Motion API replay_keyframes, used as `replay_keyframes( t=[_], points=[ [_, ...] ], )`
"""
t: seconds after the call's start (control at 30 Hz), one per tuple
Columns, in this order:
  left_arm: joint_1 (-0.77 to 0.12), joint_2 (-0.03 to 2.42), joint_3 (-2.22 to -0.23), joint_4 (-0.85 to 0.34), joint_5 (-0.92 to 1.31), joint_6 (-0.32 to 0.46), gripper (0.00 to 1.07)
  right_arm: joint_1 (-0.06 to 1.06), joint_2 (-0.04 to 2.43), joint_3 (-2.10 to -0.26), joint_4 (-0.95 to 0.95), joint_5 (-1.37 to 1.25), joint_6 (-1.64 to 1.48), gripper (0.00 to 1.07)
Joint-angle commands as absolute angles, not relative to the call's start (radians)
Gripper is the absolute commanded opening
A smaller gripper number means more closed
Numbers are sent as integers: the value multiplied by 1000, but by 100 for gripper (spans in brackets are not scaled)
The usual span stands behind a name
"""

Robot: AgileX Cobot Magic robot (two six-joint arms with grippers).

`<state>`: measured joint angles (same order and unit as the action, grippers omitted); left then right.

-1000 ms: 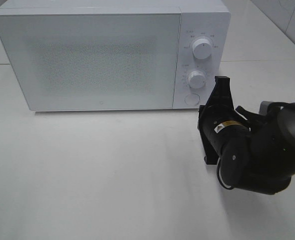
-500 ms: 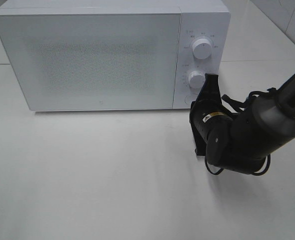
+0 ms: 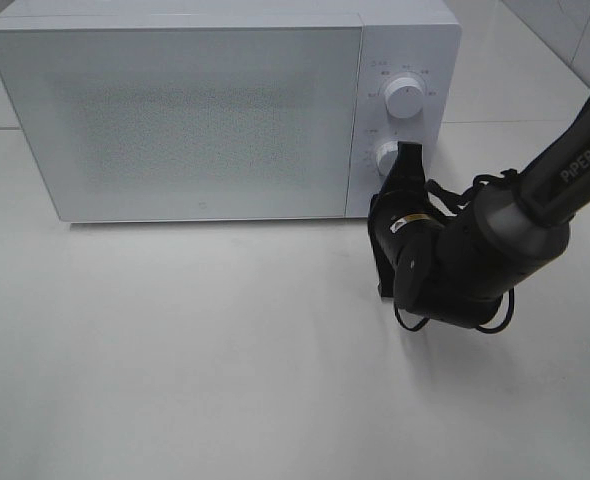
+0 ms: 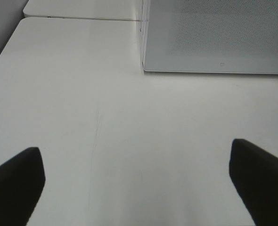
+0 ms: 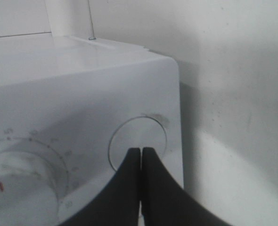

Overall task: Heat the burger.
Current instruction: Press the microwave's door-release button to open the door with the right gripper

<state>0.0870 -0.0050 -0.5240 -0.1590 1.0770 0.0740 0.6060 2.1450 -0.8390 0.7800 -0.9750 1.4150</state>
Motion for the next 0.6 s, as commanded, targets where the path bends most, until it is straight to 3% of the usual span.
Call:
replay_keyframes(
  t=[0.03, 0.6],
  points=[
    [90, -21, -521, -162, 1067, 69, 100, 579, 2152, -860, 769, -970, 1386, 0],
    [90, -21, -521, -159, 1067, 69, 100, 559, 2154, -897, 757, -969, 1389, 0]
  ],
)
